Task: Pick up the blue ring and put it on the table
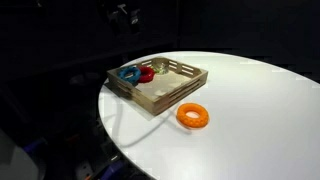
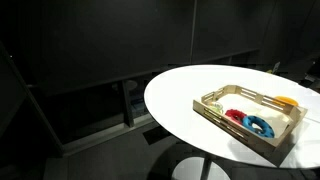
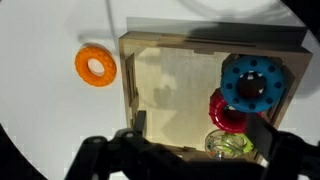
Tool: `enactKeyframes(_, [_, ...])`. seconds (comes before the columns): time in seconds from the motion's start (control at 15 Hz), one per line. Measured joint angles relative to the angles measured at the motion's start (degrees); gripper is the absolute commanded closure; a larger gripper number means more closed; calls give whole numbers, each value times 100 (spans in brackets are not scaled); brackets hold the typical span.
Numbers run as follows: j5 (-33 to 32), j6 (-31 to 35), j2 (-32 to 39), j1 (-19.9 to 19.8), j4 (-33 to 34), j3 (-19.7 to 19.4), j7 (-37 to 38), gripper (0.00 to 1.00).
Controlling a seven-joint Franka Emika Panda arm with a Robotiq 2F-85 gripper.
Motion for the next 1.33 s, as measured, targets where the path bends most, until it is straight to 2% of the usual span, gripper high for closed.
enactKeyframes(0.8, [10,4,142,5,213,-107,0,0])
enactKeyframes(1.0, [171,28,359,50,291,-285,-44,0])
enactKeyframes(1.33, [808,219,904,311,311,-779,-475,0])
